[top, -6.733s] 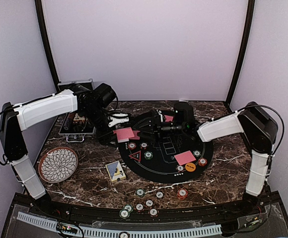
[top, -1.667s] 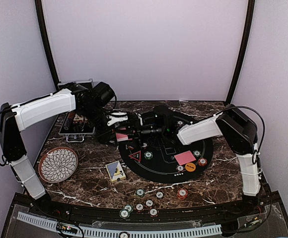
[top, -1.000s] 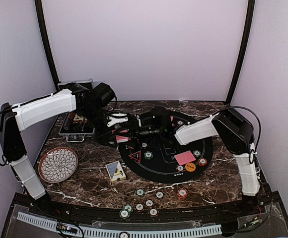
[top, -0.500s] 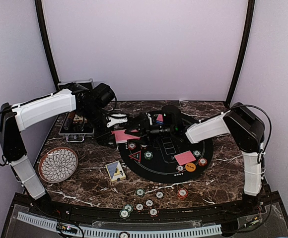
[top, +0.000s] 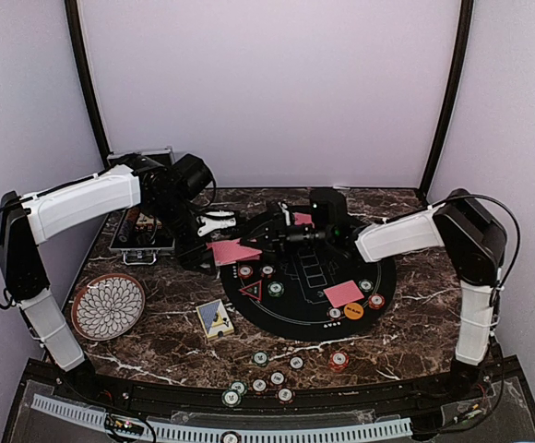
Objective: Distribute texas hold em gaming equipment
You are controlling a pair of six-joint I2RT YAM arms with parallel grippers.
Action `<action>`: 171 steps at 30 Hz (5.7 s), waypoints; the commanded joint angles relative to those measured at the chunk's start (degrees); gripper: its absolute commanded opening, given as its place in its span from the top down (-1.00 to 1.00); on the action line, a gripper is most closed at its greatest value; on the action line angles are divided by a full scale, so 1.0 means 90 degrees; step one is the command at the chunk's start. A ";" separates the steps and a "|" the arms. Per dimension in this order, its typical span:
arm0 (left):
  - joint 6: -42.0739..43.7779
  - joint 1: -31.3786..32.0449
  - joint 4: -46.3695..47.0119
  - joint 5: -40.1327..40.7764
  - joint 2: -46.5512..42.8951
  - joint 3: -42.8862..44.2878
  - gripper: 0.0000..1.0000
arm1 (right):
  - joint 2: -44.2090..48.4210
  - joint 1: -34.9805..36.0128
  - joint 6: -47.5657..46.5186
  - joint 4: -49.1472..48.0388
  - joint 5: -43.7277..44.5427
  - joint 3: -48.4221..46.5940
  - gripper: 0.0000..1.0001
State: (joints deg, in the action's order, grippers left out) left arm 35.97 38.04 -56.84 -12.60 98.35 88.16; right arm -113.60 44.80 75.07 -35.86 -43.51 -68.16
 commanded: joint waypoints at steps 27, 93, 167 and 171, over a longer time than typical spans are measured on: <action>0.0074 -0.0028 -0.0037 -0.0099 -0.0274 0.0204 1.00 | 0.0312 -0.2575 -0.2297 0.3259 0.0348 -0.1011 1.00; 0.0037 -0.0037 0.0033 -0.0167 -0.0321 0.0168 1.00 | 0.0976 -0.2824 -0.1833 0.0349 0.1391 0.0323 -0.97; 0.0027 -0.0032 -0.0002 -0.0231 -0.0253 0.0334 1.00 | -0.1330 0.0540 -0.0188 0.0116 -0.0323 -0.1574 -0.46; 0.0037 -0.0033 -0.0003 -0.0221 -0.0263 0.0322 1.00 | -0.1373 0.0508 -0.0229 0.0328 -0.0284 -0.1586 -0.37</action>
State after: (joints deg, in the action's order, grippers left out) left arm 35.97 37.98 -56.40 -13.06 98.35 89.12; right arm -125.05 49.25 73.10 -33.93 -46.11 -81.03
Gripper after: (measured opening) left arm 0.678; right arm 0.705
